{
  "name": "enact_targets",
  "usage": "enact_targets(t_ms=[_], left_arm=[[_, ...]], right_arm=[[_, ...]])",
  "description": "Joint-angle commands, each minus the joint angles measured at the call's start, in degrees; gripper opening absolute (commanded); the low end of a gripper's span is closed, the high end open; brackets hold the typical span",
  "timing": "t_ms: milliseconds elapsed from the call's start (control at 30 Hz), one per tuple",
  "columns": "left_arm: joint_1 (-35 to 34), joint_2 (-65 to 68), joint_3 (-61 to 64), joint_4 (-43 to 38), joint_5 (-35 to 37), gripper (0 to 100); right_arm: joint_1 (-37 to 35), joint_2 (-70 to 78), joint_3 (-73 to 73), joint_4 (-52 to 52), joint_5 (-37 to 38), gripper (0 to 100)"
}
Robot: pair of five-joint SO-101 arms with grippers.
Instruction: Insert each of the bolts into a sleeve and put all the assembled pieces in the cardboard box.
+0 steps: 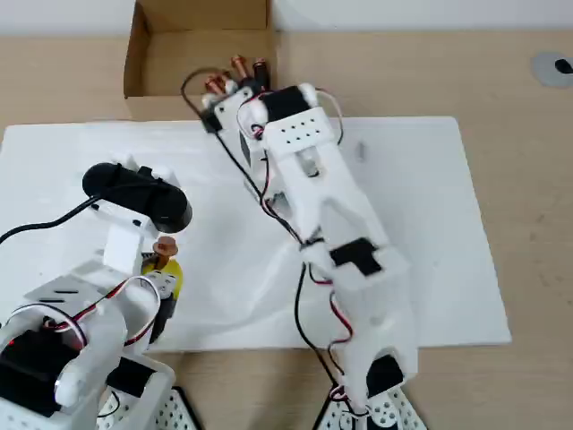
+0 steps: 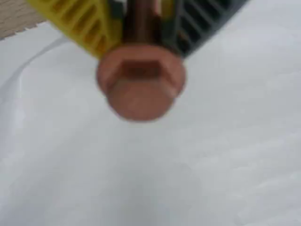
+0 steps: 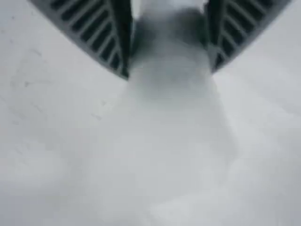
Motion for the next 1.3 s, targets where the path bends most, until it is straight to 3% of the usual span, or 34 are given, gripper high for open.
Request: enact_targets(t_ms=[0,267,433,633,733,1033,1267], left_arm=[[-0.79,-0.4,-0.44,-0.62,0.18,1],[-0.7,-0.31,-0.09,-0.79,0.18,1],[-0.7,-0.31,-0.09,-0.79,0.18,1],[-0.7,-0.22,-0.09,-0.88,0.09,1],[-0.7,-0.22,-0.09,-0.88,0.0,1],[-0.7,-0.04,-0.09,-0.88,-0.09,1],[-0.7,-0.04,-0.09,-0.88,-0.09,1]], right_arm=[[-1.19,4.26,-0.92,0.44,4.22,1.2],[-3.82,11.82,-10.07,-0.7,21.8,1.3],[-3.74,12.09,-17.89,-0.18,22.86,2.1],[-3.91,12.0,-18.68,0.88,24.97,21.3],[-4.35,11.91,-18.68,0.97,26.9,24.9],[-3.56,11.65,-17.45,0.97,27.52,25.7],[4.53,11.65,-6.64,0.97,27.69,22.6]])
